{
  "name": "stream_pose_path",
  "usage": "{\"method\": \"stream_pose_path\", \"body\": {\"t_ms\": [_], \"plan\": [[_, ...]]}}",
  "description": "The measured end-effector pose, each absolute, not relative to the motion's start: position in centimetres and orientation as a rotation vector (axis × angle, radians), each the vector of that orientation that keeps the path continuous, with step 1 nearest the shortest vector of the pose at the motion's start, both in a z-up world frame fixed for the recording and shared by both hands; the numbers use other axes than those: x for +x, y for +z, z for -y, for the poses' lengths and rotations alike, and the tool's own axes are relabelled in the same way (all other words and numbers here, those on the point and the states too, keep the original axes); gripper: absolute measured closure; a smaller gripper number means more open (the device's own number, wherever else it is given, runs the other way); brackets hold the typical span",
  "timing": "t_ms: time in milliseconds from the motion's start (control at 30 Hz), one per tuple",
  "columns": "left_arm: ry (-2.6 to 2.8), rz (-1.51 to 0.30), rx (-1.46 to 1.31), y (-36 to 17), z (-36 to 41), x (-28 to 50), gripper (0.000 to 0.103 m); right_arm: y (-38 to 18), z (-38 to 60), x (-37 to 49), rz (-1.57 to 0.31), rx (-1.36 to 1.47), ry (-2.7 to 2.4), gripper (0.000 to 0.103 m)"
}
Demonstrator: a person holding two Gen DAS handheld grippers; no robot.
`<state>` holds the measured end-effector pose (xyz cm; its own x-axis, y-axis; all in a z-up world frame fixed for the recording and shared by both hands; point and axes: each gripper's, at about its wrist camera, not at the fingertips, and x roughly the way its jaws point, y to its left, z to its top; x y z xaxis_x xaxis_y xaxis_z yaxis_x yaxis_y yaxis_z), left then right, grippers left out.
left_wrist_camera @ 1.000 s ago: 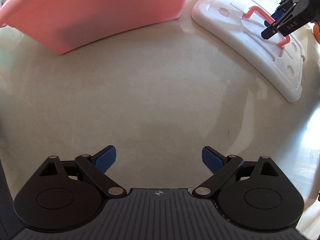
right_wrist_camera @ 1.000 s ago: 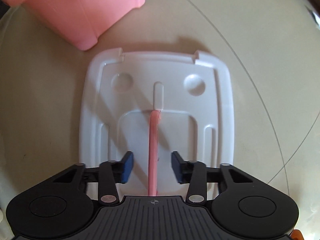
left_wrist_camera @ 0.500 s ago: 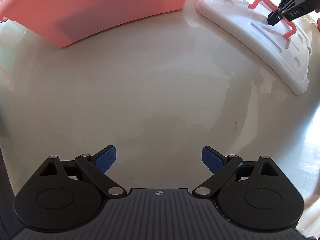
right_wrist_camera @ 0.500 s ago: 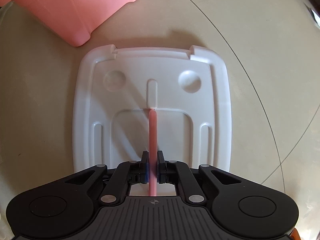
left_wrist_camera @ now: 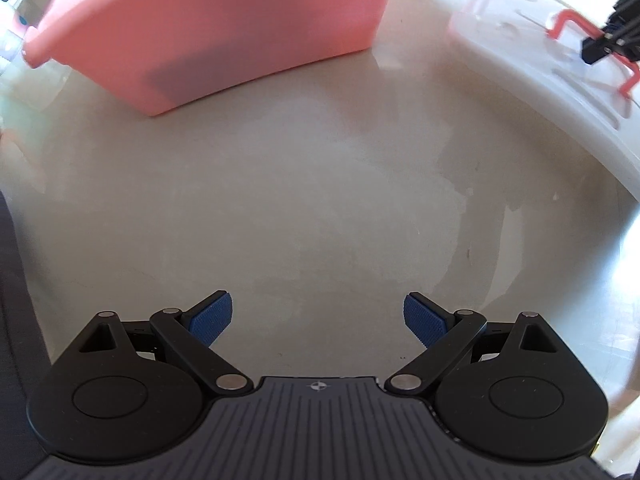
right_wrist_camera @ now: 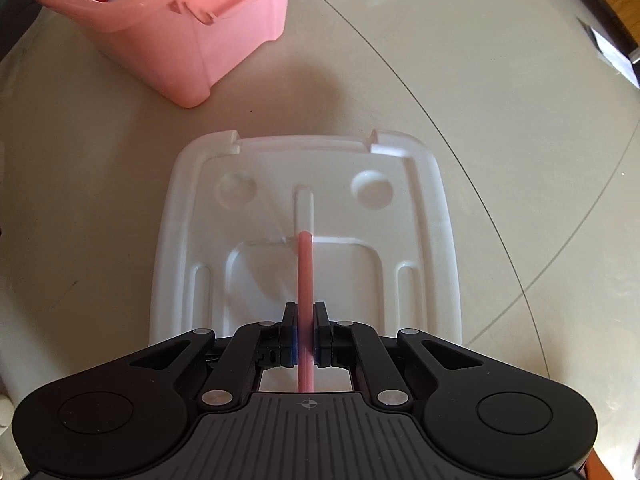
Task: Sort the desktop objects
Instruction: 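Close the right tool on the pink handle of the white lid, then lift the white lid by its handle with the right tool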
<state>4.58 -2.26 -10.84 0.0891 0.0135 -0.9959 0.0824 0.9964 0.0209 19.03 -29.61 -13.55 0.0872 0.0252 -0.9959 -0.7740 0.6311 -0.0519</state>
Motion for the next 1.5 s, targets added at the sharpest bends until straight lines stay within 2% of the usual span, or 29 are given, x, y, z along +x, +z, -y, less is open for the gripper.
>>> {"method": "stream_pose_path", "body": {"t_ms": [400, 733, 867, 1133, 1233, 1500], "plan": [[-0.024, -1.427, 0.080, -7.8, 2.5, 4.4, 0.008, -6.6, 31.6, 14.2, -1.218, -0.669, 0.710, 0.098], [-0.018, -1.406, 0.061, -6.4, 2.1, 3.8, 0.008, 2.5, 27.0, 17.0, -1.089, -0.664, 0.845, 0.098], [-0.019, -1.403, 0.035, -7.5, 1.8, 4.5, 0.008, 6.0, 24.4, 20.0, -1.048, -0.674, 0.898, 0.098], [-0.013, -1.413, -0.018, -8.4, 0.5, 4.8, 0.008, 5.4, 17.6, 21.4, -1.012, -0.699, 0.978, 0.098], [-0.015, -1.411, -0.033, -8.6, 0.2, 4.9, 0.008, 4.6, 14.6, 22.2, -0.997, -0.704, 1.007, 0.102], [-0.027, -1.411, -0.126, -9.1, -0.7, 6.0, 0.008, 1.6, 11.1, 25.4, -1.046, -0.736, 1.016, 0.103]]}}
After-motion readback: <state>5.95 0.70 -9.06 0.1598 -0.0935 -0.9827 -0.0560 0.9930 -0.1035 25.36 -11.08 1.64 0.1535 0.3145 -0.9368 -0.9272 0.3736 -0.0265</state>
